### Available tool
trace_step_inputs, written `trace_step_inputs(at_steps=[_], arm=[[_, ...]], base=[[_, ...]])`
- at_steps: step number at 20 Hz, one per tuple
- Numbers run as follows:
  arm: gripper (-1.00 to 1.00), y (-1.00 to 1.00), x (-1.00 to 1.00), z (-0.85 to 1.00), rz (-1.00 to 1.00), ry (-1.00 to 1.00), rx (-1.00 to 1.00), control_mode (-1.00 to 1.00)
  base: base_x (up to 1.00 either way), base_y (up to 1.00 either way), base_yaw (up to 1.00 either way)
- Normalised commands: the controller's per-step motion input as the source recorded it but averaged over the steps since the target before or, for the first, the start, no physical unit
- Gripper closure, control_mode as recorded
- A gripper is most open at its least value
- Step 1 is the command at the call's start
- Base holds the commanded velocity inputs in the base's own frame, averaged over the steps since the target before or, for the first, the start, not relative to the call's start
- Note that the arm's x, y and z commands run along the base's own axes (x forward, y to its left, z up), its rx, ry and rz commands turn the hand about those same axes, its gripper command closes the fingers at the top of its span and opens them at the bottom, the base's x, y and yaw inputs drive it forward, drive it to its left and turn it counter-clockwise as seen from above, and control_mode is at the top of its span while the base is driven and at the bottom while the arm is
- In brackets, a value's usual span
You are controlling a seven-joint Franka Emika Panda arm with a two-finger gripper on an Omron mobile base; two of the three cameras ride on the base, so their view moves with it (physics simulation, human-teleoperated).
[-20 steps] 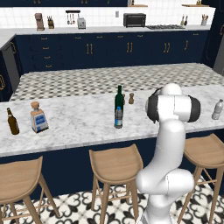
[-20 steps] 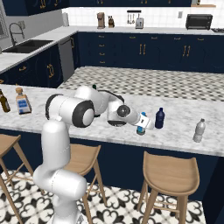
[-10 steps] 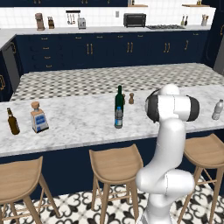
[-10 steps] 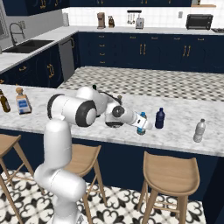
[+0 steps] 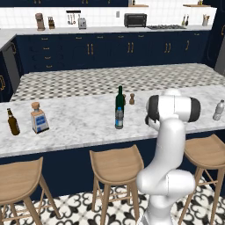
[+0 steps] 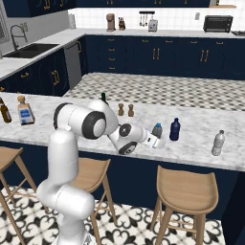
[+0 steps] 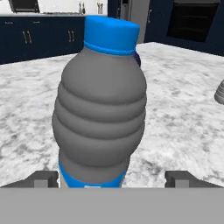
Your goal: Move the plastic bottles in the middle to the plastics group, and the glass bottles in the middle to the glass group.
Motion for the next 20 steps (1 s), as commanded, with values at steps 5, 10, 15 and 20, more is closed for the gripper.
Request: trace_step_inputs(at_steps=[5,10,15,20], arm=[[-1.00,0.17,-0.28,0.32,-0.08,0.00,0.00,-1.00],[-1.00,0.43,-0.18,0.70,-0.05,0.06,0.00,-1.00],[-1.00,0.53,-0.20,0.83,-0.01,0.12,0.00,-1.00],[-1.00,0.30,-0.22,1.00,0.00,0.33,0.00,-1.00]], base=[[0.00,0.00,0.00],[0.00,0.00,0.00],[0.00,0.00,0.00],[0.00,0.00,0.00]])
